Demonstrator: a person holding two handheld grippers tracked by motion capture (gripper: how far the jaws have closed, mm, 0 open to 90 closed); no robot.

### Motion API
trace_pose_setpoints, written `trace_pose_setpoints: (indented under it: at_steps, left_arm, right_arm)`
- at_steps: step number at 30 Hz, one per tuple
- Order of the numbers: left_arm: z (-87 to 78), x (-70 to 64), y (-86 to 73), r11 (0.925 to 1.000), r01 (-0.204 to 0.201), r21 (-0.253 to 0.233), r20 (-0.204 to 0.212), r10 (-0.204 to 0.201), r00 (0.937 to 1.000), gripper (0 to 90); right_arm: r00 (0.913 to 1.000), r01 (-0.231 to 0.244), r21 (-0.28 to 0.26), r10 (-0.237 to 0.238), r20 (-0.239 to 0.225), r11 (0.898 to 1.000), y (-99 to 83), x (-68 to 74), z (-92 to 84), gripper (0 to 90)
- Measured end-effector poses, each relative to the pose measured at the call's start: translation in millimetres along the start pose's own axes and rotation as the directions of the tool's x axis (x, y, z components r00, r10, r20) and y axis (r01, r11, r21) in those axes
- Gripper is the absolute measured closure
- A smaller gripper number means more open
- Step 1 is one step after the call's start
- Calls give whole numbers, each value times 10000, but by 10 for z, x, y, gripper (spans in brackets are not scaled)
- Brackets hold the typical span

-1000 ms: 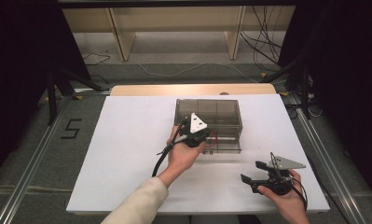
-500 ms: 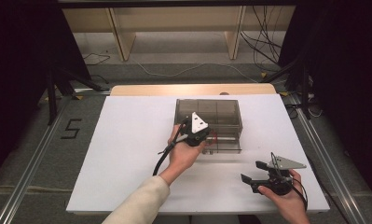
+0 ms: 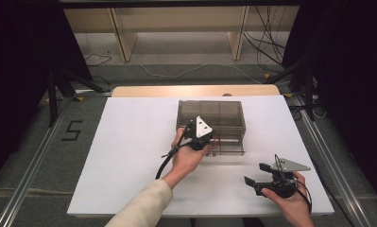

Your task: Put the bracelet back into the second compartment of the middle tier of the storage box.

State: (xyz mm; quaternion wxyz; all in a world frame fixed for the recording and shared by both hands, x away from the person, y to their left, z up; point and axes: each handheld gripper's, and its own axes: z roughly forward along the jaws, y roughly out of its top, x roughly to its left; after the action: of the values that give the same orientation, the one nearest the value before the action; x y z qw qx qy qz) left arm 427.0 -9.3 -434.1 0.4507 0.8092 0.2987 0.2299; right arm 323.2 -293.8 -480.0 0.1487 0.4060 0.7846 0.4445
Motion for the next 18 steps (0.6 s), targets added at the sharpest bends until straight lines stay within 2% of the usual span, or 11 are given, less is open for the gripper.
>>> trace_pose_setpoints:
  at_steps: [18]
  left_arm:
    - [36,-19,-65,9997,-68,215,22,67,10000,882]
  right_arm:
    - [10000,-12,9,12,-20,10000,1,6,1,168]
